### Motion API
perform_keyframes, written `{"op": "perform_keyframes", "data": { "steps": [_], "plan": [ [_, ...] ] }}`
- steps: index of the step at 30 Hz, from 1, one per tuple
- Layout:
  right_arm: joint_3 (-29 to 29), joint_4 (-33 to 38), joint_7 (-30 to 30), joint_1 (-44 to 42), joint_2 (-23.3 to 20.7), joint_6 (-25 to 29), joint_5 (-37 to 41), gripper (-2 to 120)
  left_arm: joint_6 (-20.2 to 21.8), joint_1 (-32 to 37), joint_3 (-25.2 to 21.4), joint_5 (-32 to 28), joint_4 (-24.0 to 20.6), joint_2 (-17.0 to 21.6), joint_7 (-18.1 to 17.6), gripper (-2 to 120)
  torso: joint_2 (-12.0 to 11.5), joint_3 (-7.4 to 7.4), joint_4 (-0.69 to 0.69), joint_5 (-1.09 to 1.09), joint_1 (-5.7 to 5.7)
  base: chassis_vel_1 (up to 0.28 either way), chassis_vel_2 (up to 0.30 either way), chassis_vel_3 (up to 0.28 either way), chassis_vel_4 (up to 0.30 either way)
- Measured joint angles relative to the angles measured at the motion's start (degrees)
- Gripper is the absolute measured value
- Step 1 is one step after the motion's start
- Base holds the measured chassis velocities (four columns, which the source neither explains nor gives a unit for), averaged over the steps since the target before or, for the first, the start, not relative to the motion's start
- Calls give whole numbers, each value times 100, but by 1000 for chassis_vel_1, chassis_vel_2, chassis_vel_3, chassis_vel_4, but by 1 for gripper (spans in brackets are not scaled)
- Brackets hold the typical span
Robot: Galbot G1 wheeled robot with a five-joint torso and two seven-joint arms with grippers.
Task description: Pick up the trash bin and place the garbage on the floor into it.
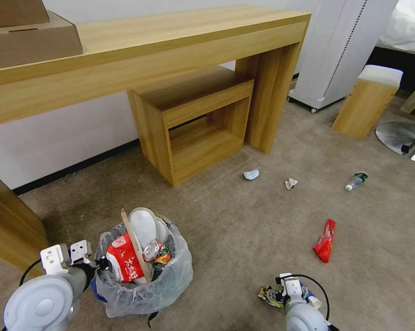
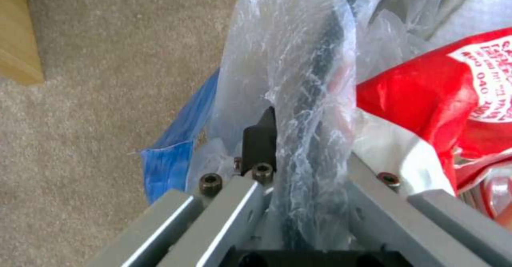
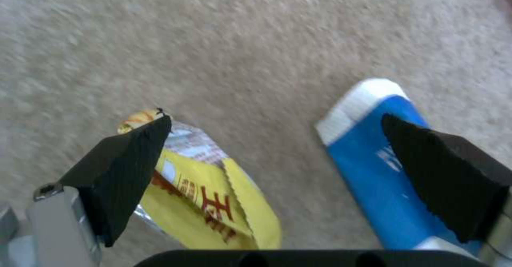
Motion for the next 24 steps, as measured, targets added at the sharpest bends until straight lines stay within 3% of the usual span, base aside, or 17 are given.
{"op": "perform_keyframes", "data": {
  "steps": [24],
  "plan": [
    [49, 322, -37, -44, 40, 31, -106, 100, 0, 10, 114, 258, 78, -154, 89, 0, 0, 0, 0, 1, 0, 0, 0, 0, 0]
  ]
}}
